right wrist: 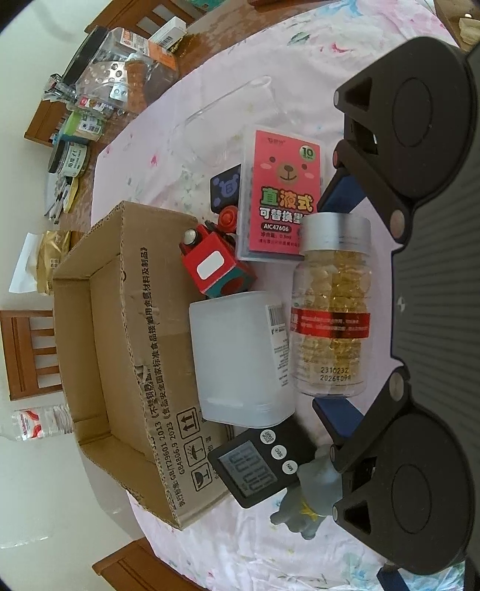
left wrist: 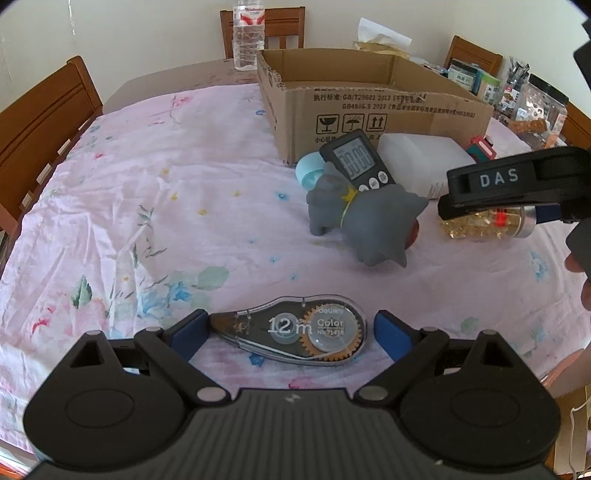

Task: Organize rigid objects
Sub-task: 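Grasp the gold capsule bottle with the right tool while the left tool holds the tape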

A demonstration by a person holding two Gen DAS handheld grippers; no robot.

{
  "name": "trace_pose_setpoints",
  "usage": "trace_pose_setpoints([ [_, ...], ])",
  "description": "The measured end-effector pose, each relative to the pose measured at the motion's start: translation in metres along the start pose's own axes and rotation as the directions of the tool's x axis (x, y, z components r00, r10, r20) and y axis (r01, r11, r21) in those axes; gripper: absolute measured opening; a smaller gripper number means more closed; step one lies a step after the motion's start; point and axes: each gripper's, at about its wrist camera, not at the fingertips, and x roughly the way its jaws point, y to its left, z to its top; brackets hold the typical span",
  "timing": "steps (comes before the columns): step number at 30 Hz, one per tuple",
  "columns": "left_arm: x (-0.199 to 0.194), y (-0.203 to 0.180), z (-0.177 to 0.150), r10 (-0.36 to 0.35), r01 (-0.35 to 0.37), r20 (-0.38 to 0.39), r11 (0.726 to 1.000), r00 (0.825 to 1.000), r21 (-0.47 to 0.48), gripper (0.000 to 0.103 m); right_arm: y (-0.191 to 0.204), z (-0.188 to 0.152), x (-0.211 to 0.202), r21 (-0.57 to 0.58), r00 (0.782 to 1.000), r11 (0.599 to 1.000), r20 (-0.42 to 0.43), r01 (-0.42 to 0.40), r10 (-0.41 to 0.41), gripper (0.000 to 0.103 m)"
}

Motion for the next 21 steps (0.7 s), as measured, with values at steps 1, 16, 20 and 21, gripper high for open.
trace_pose_setpoints([
  [1, 0.0, 0.0, 0.0, 0.0, 0.0, 0.001, 1.0, 1.0, 0.0, 0.095, 0.001, 0.0, 0.0, -0.006, 1.0, 1.0, 0.002, 0.007, -0.007, 0.103],
  [16, -0.001, 0.012, 0.008, -0.072, 0.076, -0.056, 0.993, 0.996, 0.089, 0.09, -0.001, 0.007, -0.002, -0.058, 0.999, 0.998, -0.032, -0.018, 0.017, 0.097],
  [20, -0.004, 0.019, 0.016, -0.096, 0.105, -0.071, 0.985, 0.993, 0.136, 0.09, -0.005, 0.007, -0.008, -0.077, 0.997, 0.995, -0.049, -0.066, 0.062, 0.097],
  [21, -0.005, 0.021, 0.018, -0.103, 0.113, -0.074, 0.983, 0.992, 0.148, 0.09, -0.006, 0.008, -0.01, -0.078, 0.996, 0.994, -0.054, -0.076, 0.072, 0.097],
])
